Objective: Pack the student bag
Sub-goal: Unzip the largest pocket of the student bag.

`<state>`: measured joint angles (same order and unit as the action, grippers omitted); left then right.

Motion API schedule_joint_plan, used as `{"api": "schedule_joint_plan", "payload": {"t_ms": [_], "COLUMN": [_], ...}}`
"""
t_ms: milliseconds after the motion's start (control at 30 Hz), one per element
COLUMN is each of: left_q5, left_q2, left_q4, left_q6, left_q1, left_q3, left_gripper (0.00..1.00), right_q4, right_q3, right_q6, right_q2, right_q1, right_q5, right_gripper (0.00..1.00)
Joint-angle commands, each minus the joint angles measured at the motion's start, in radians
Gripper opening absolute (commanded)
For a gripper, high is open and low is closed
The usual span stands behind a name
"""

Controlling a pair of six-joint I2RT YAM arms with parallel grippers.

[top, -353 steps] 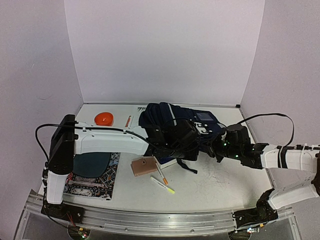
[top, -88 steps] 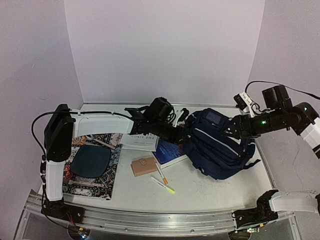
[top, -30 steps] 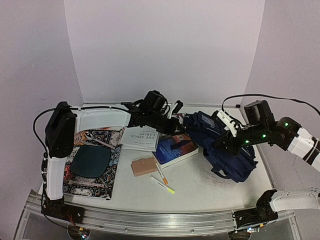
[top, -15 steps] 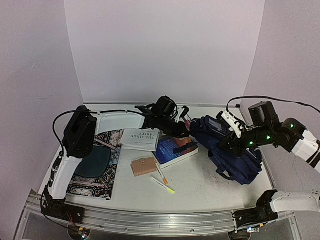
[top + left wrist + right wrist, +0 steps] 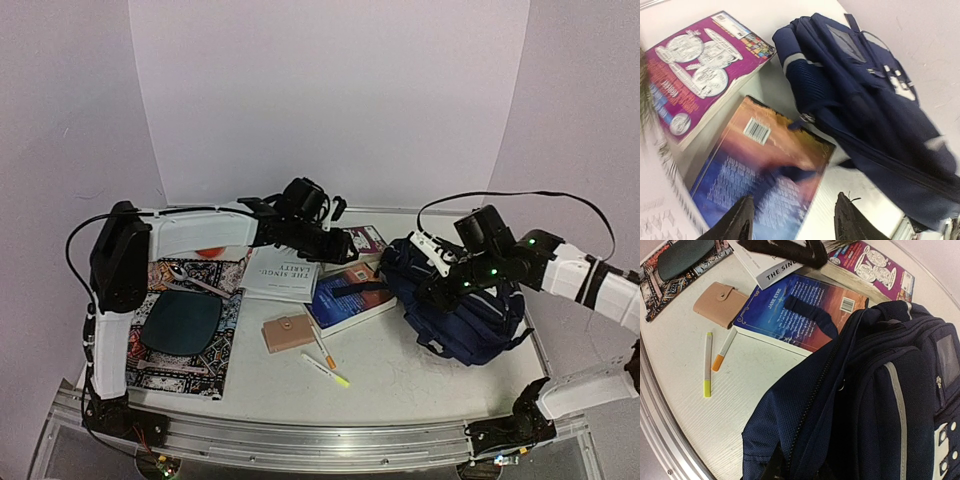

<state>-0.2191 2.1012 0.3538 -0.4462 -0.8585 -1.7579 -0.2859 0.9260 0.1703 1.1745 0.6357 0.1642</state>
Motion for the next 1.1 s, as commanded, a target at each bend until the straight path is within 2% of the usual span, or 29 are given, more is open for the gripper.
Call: {"api": "schedule_joint_plan", "payload": {"t_ms": [0,133,233,400,467,667,1067], "left_q5": [0.024,0.037,0.054,0.062,0.067,0.087,0.143], "left_q2": [-0.151,-0.215,-0.248,-0.297,-0.308,-0.339,-0.432], "left_q4": [-0.081,-0.154,-0.183,-0.229,-0.235,-0.237,-0.236], "left_q6": [-0.103,-0.152,-0.17,-0.198,-0.201,-0.201,-0.246], "left_q1": [-0.01,-0.044,-0.069,-0.08,-0.08,-0.08,-0.053], "left_q3": [0.148,0.288,0.358,0.446,0.464,0.501,0.587], "left_gripper": [0.6,0.65,0.67,0.7,0.7,0.72,0.78], "right_q4": [0.105,0.108,0.105,0.078,0.06,-0.021,-0.059], "right_q3": [0.011,0.038,0.063,0.081,0.077,0.046,-0.023], "right_q6": [-0.034,-0.077,-0.112,-0.136,-0.143,-0.162,-0.238], "right_q2": [0.101,0.223,0.285,0.311,0.301,0.268,0.221], "right_q1": [-0.002,-0.002,-0.002,-0.002,-0.002,-0.002,0.012], "right_q5": [0.053,0.117,0.157,0.16,0.142,0.04,0.085], "right_gripper": [0.01,0.05,0.21,0.4,0.44,0.47,0.5]}}
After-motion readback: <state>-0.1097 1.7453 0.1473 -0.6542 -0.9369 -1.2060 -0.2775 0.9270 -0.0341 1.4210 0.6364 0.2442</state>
